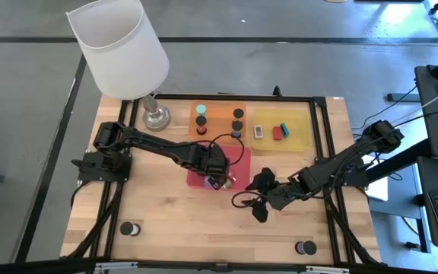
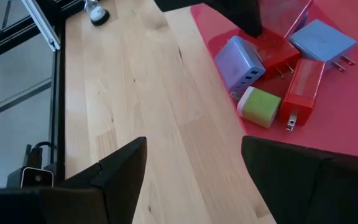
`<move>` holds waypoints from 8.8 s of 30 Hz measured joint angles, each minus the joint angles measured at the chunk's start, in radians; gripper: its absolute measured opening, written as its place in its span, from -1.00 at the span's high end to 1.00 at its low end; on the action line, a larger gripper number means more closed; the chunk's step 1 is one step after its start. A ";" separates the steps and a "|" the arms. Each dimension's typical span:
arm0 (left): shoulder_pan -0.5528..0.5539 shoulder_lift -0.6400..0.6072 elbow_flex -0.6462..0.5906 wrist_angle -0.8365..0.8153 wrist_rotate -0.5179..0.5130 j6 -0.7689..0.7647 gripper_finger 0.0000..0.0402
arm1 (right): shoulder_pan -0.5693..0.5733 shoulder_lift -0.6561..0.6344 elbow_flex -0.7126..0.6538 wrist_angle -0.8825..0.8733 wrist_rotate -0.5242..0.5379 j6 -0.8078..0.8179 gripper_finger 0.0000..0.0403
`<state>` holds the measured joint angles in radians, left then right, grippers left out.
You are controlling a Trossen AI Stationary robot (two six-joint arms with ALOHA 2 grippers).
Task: Pick & Place Office items
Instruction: Put the red charger adapter into the red bin, then put the white black hourglass into the orange bin
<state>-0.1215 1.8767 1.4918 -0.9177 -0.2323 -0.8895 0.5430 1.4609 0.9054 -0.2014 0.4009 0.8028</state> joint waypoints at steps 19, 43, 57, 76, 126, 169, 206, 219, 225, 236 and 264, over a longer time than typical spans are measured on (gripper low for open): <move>-0.001 0.000 0.000 0.001 0.017 0.152 -0.64 | 0.000 0.000 0.000 0.000 -0.001 0.000 -0.31; -0.361 -0.288 0.000 0.002 -0.081 -0.135 -0.67 | 0.000 0.000 0.000 0.002 0.002 0.000 -0.31; -0.718 -0.291 0.000 0.034 -0.086 -0.299 -0.67 | 0.000 0.000 0.000 0.002 0.001 0.000 -0.31; -0.856 -0.291 0.000 -0.082 -0.089 0.174 -0.67 | 0.000 0.000 0.000 0.001 0.001 0.000 -0.32; -1.019 -0.289 -0.186 -0.263 0.069 -0.148 -0.67 | 0.000 0.000 0.000 0.001 0.001 0.000 -0.31; -1.088 -0.290 -0.357 -0.156 0.092 -0.458 -0.75 | 0.000 0.000 0.000 0.001 0.001 0.000 -0.31; -1.094 -0.290 -0.357 -0.234 0.078 -0.604 -0.29 | 0.000 0.000 0.000 0.001 0.001 0.000 -0.31; -1.090 -0.290 -0.349 -0.236 -0.003 -0.705 -0.04 | 0.000 0.000 0.000 0.001 0.001 0.000 -0.31; -1.042 -0.290 -0.314 -0.304 -0.091 -0.745 -0.10 | 0.000 0.000 0.000 0.001 0.001 0.000 -0.31; -0.744 -0.290 -0.171 -0.541 -0.336 -0.593 -0.08 | 0.000 0.000 0.000 0.001 0.001 0.000 -0.32; 0.284 -0.149 -0.047 0.305 -0.254 0.474 -0.08 | 0.000 0.000 0.000 0.008 0.001 0.000 -0.32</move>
<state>0.1623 1.7277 1.4452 -0.6125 -0.4867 -0.4157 0.5430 1.4605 0.9051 -0.1935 0.4018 0.8024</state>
